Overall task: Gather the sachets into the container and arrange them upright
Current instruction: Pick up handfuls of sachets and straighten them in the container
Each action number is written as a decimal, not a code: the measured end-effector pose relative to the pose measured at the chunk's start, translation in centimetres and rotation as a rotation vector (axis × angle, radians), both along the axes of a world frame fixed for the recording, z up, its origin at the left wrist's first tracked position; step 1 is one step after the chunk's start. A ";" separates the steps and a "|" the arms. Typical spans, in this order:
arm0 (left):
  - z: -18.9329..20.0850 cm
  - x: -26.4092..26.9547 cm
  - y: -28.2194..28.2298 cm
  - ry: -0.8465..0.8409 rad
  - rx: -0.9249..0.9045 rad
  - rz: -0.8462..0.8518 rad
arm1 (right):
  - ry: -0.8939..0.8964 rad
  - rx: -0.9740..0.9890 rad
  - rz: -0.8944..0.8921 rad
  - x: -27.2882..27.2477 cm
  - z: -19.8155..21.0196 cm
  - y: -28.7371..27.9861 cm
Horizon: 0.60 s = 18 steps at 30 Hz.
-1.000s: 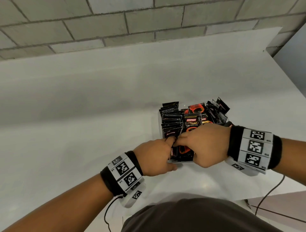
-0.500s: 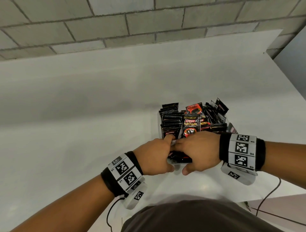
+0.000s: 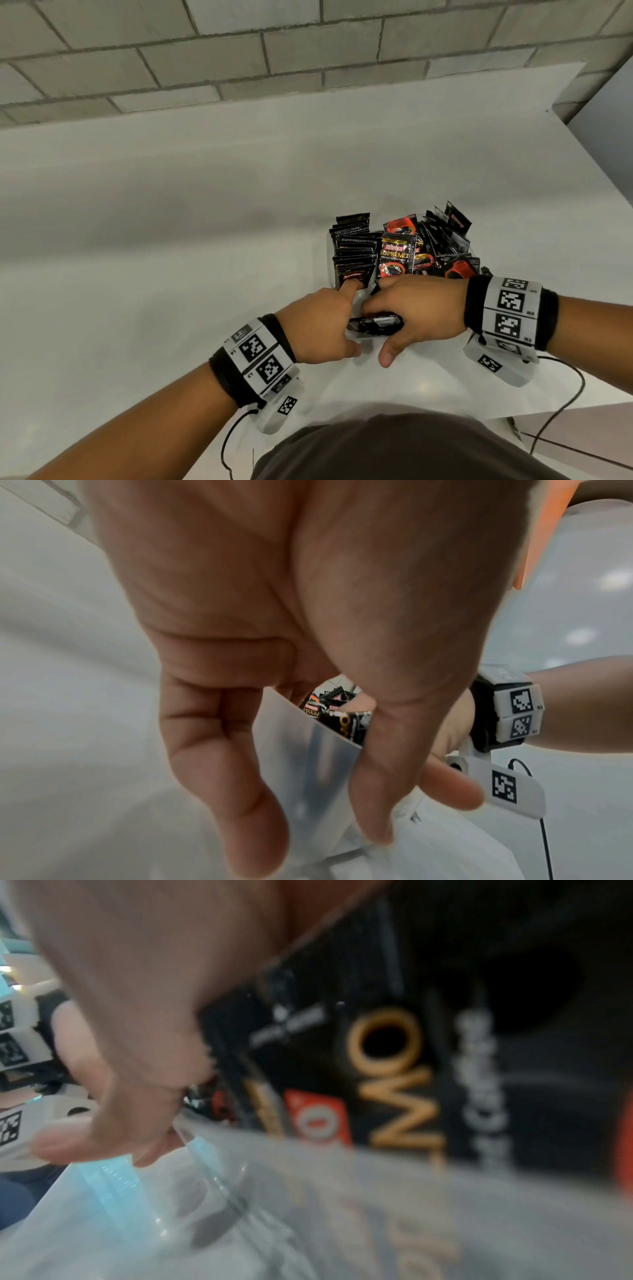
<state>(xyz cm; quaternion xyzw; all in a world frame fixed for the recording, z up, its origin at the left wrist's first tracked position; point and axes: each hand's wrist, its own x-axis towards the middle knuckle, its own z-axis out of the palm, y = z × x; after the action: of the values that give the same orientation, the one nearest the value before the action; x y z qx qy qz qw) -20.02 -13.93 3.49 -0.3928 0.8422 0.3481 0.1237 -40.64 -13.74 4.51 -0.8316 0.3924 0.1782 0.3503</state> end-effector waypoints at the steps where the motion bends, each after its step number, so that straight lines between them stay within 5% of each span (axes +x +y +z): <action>1: 0.0 0.0 0.0 -0.004 -0.003 -0.004 | -0.027 0.036 -0.020 -0.2 0.0 -0.2; 7: 0.6 -0.1 -0.1 0.011 0.021 -0.009 | -0.174 0.172 -0.124 -0.8 0.6 -0.7; 18: 2.2 0.3 -0.4 0.119 0.187 0.137 | -0.206 -0.077 -0.250 -1.3 2.6 -0.5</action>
<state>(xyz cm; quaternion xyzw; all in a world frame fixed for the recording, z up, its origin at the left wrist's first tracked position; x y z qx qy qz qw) -19.75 -14.32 5.69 -0.4146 0.7831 0.4555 0.0856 -41.90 -14.20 7.06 -0.8029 0.4614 0.0317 0.3761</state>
